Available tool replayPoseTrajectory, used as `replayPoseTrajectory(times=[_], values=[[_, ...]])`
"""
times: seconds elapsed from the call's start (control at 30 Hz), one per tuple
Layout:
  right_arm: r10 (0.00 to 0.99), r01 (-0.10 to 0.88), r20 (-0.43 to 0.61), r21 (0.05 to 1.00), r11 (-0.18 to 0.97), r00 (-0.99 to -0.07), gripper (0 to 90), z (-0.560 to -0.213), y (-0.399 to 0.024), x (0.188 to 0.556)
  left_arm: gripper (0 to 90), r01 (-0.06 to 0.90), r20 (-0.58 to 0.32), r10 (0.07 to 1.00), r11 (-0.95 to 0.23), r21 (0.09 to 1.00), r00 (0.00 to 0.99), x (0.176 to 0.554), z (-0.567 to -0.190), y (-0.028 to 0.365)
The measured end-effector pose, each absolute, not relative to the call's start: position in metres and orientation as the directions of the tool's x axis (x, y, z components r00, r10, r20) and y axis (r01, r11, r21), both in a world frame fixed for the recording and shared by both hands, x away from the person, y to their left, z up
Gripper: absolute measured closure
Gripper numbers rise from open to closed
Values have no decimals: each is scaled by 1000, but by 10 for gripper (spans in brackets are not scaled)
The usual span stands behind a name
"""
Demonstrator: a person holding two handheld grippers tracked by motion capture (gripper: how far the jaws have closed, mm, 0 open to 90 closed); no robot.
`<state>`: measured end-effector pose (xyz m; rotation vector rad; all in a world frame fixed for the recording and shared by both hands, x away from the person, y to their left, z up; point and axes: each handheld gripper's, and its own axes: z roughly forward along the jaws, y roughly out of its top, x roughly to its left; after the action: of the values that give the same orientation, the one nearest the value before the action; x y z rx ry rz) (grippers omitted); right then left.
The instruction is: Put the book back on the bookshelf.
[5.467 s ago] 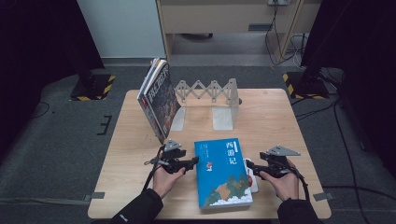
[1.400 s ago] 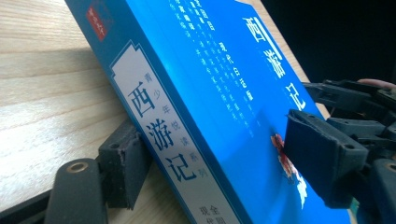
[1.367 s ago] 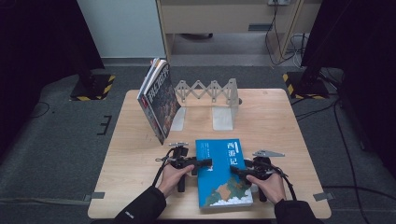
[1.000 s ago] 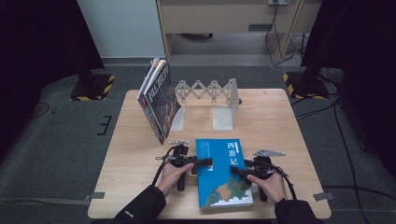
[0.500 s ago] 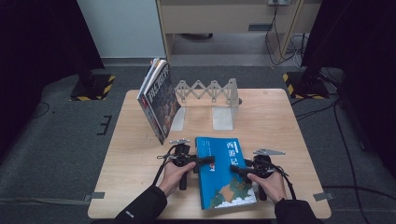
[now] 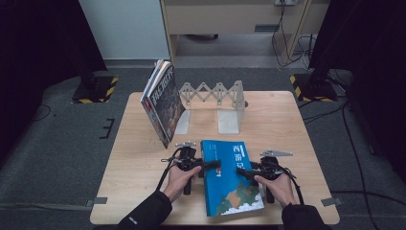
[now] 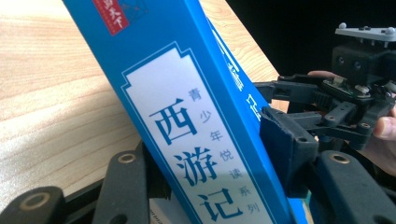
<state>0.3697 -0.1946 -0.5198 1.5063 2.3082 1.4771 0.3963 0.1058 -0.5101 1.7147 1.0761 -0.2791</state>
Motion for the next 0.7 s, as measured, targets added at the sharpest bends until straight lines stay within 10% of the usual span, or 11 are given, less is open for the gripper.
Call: replayPoseTrajectory(times=[0.7], values=[[722,635,398,769,75,-567,377,-498,-194,375,553,732,-612,504,-62,679,610,405,-474,112]])
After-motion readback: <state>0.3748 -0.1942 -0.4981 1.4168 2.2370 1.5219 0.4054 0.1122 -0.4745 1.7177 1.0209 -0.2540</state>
